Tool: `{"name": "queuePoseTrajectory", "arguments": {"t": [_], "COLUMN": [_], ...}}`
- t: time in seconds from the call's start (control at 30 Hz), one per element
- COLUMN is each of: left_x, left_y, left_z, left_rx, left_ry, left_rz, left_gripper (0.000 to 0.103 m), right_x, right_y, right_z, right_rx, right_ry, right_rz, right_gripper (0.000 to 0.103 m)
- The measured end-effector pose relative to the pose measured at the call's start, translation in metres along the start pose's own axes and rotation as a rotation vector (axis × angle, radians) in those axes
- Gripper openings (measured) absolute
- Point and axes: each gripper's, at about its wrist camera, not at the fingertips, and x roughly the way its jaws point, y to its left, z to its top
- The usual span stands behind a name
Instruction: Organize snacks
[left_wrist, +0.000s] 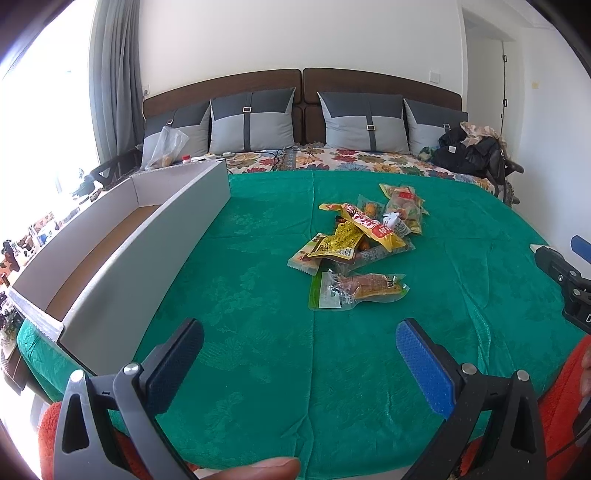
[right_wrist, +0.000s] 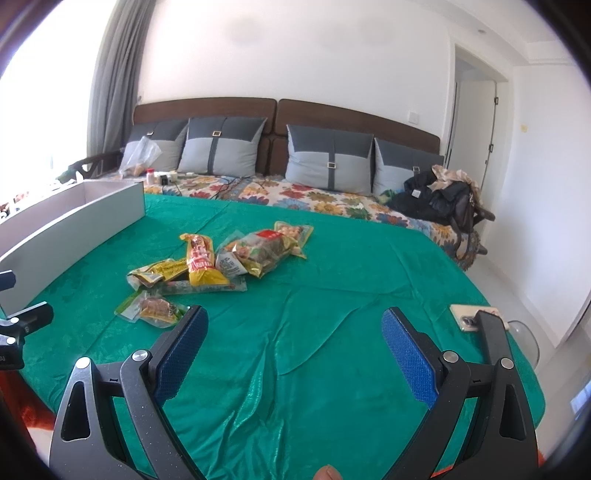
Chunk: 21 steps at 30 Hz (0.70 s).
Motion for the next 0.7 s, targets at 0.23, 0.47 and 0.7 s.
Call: {"name": "queuePoseTrajectory", "arguments": {"t": [0.23, 0.47, 0.7], "left_x": [0.0017, 0.0015, -0.0004], "left_y": [-0.0026, -0.0038, -0.0041], "left_z": [-0.0003, -0.0002, 0.0002], "left_rx": [0.006, 0.011, 0.012], "left_ry": [0.005, 0.001, -0.006], "left_rz": [-0.003, -0.007, -0.011], "left_gripper": [0.103, 0.103, 0.103], "right_x": [0.0024, 0.0032, 0.0018], "right_y": [-0.0035, -0.0054, -0.0054], "right_z": [-0.0005, -0.0001, -0.0007], "right_rx": [0.015, 0.023, 0.026], "right_ry": [0.005, 0.002, -0.004], "right_rz": [-0.002, 0.003, 0.004], "right_gripper": [0.097, 0.097, 0.097]}}
